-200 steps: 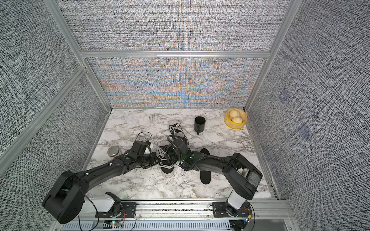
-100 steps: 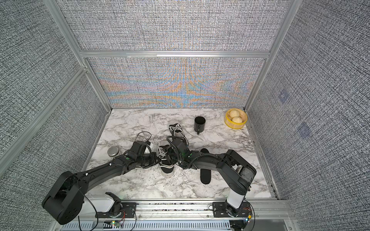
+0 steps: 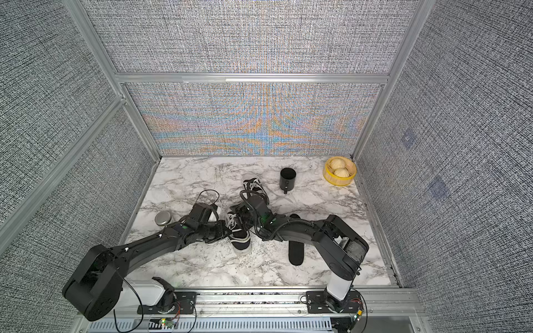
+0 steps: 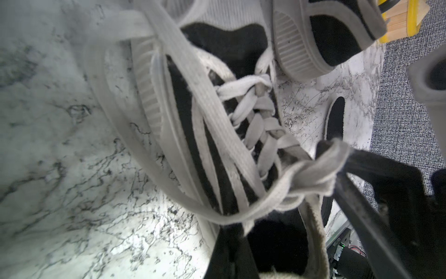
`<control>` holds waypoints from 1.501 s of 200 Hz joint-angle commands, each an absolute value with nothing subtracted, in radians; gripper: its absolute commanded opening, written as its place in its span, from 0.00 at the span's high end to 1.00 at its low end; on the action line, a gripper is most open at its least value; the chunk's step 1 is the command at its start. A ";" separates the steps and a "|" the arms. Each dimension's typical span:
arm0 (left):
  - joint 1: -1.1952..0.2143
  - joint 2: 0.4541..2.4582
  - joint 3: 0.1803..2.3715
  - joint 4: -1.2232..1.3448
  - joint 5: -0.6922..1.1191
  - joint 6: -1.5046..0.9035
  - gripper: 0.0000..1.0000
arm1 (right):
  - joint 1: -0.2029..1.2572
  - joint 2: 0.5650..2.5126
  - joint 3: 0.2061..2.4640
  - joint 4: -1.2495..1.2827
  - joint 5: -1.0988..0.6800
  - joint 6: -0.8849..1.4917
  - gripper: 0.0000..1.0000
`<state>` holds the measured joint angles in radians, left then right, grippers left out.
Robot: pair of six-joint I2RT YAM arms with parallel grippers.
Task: Remove the insole from the shoe
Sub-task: Untie the shoelace on the shoe.
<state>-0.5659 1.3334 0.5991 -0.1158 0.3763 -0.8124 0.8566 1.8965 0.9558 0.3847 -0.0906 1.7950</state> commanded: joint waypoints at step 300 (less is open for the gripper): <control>-0.568 1.146 0.591 -0.392 0.331 -0.706 1.00 | 0.678 2.115 1.491 0.146 0.409 0.915 0.44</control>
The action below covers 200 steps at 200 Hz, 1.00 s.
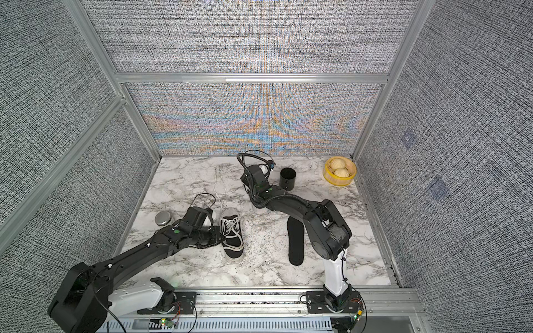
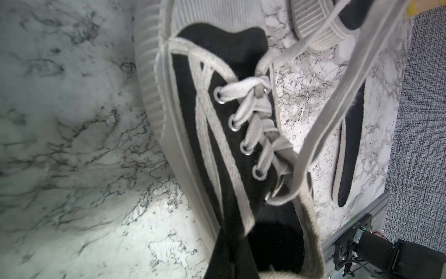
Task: Remove the insole from the shoe
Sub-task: Untie the shoelace on the shoe.
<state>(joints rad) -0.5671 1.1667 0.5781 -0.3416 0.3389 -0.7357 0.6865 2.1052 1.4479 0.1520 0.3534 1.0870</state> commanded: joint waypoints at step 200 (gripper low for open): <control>-0.568 1.185 0.549 -0.195 0.322 -0.830 1.00 | 0.978 1.924 1.224 -0.344 -0.058 0.423 0.50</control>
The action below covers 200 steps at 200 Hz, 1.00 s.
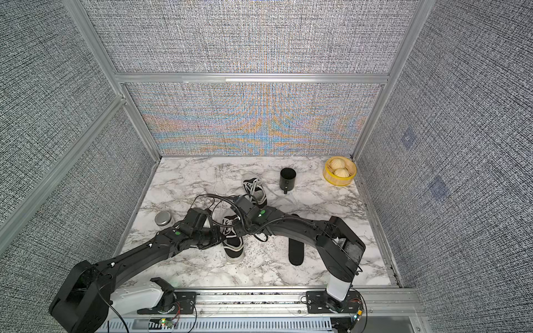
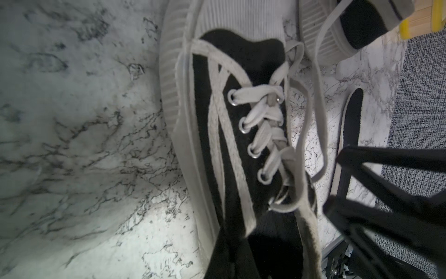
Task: Remove the insole from the shoe
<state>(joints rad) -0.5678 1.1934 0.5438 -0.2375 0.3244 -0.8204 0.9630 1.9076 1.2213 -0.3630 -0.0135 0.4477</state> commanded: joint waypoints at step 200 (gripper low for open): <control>-0.567 1.267 0.539 -0.030 0.353 -0.812 0.99 | 0.920 1.848 1.309 -0.471 -0.159 0.526 0.52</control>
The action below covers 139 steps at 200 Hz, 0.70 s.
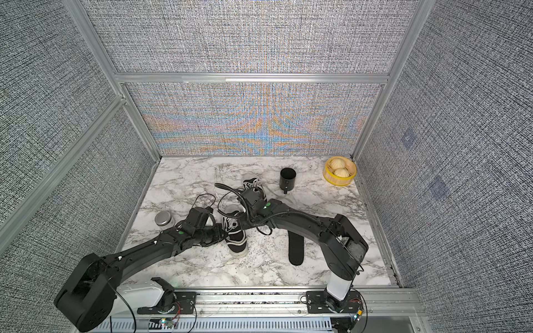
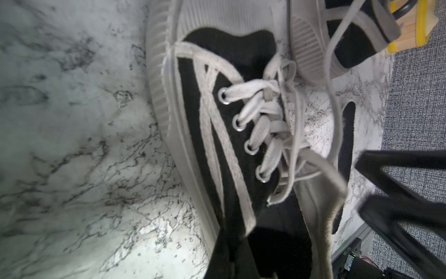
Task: Remove the insole from the shoe
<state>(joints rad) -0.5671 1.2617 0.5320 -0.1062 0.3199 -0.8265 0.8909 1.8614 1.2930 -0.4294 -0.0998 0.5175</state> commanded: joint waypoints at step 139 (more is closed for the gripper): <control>-0.566 1.029 0.474 -0.211 0.082 -0.985 0.60 | 0.965 2.085 1.369 -0.536 -0.120 0.585 0.67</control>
<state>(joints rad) -0.5671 1.0927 0.4980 -0.1139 0.2264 -0.9005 0.9577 2.0537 1.3319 -0.4786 -0.1753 0.6132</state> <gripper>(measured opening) 0.407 0.301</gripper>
